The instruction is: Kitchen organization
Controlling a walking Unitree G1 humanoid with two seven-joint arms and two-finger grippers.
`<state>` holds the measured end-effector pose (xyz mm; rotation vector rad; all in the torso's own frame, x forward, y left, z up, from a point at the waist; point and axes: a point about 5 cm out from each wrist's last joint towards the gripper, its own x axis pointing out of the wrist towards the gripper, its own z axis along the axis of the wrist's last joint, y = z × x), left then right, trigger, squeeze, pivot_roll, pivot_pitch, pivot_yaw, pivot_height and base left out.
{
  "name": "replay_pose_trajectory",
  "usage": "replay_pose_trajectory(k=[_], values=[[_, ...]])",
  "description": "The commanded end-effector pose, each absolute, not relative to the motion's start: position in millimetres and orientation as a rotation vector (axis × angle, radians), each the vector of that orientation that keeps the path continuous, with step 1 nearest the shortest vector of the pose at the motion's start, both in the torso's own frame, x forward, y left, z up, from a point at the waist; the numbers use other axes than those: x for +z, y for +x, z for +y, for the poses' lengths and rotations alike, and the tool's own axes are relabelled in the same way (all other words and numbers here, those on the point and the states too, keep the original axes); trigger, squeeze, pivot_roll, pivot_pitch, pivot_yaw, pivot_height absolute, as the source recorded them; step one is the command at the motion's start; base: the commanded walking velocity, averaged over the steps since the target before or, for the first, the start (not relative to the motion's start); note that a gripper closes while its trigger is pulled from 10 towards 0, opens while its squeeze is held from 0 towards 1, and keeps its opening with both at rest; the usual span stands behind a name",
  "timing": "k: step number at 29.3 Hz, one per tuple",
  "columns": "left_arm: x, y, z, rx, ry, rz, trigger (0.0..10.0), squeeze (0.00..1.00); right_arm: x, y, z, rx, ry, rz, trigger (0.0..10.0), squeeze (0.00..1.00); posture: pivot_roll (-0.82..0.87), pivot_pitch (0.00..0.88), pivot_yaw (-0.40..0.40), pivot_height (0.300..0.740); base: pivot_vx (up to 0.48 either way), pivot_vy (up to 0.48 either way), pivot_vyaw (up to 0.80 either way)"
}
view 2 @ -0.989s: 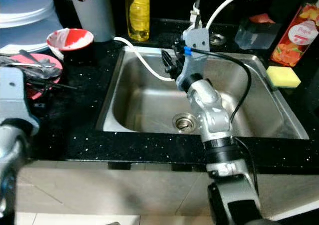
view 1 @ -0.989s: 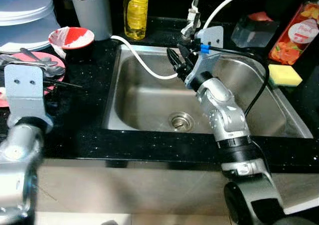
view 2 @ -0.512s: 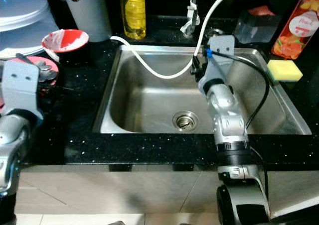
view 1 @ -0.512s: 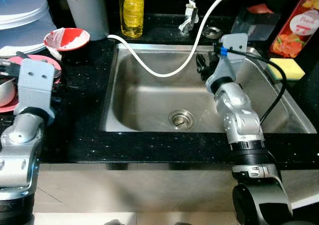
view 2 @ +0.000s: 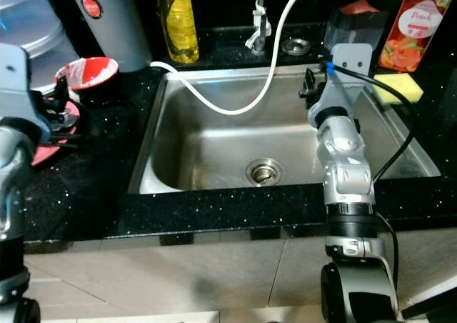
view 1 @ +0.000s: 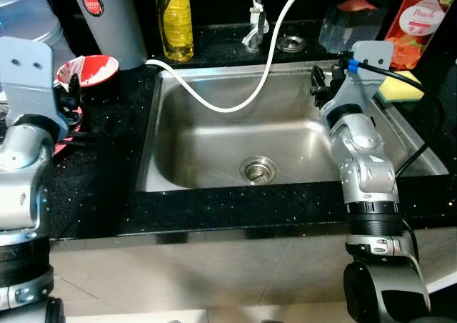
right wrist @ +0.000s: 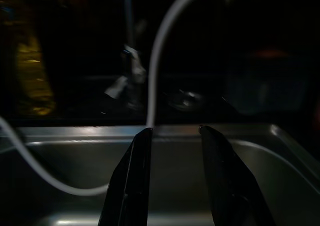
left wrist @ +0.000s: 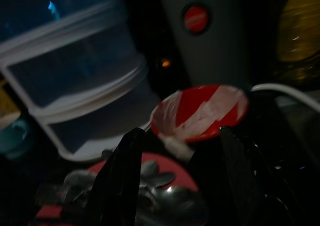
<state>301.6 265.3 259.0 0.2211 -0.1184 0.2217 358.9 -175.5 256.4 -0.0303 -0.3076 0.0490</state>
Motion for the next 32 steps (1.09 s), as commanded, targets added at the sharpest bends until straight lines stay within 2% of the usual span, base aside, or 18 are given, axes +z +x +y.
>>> replay_pose_trajectory(k=[1, 7, 8, 13, 19, 24, 27, 32], values=[[249, 306, 275, 0.229, 0.215, -0.05, 10.0, 0.0, 265, 358, -166, 0.091, -0.051, -0.35, 10.0, 0.0, -0.02, 0.0, 0.078, 0.74, 0.0, 0.0, 0.0], [250, 325, 277, 0.184, 0.244, -0.023, 10.0, 0.0, 278, 355, -162, 0.137, -0.03, -0.394, 10.0, 0.0, -0.01, 0.0, 0.055, 0.74, 0.0, 0.0, 0.0], [252, 335, 283, 0.15, 0.246, 0.005, 10.0, 0.0, 286, 354, -156, 0.202, -0.051, -0.415, 10.0, 0.0, -0.01, 0.0, 0.051, 0.74, 0.0, 0.0, 0.0], [246, 345, 301, 0.144, 0.266, 0.084, 10.0, 0.0, 296, 353, -134, 0.38, -0.143, -0.432, 10.0, 0.0, -0.03, 0.027, 0.06, 0.74, 0.0, 0.0, 0.0], [245, 340, 314, 0.052, 0.335, 0.127, 10.0, 0.0, 292, 352, -112, 0.557, -0.21, -0.405, 10.0, 0.0, -0.03, 0.051, 0.051, 0.74, 0.0, 0.0, 0.0], [252, 329, 341, -0.022, 0.485, 0.195, 10.0, 0.0, 295, 355, -105, 0.6, -0.193, -0.409, 10.0, 0.0, 0.01, 0.068, 0.022, 0.74, 0.0, 0.0, 0.0], [258, 326, 347, -0.041, 0.483, 0.201, 10.0, 0.0, 295, 354, -102, 0.609, -0.185, -0.416, 10.0, 0.0, 0.04, 0.075, 0.008, 0.74, 0.0, 0.0, 0.0], [263, 328, 348, -0.121, 0.352, 0.175, 10.0, 0.0, 296, 354, -100, 0.611, -0.122, -0.432, 10.0, 0.0, 0.06, 0.093, -0.012, 0.74, 0.0, 0.0, 0.0]])
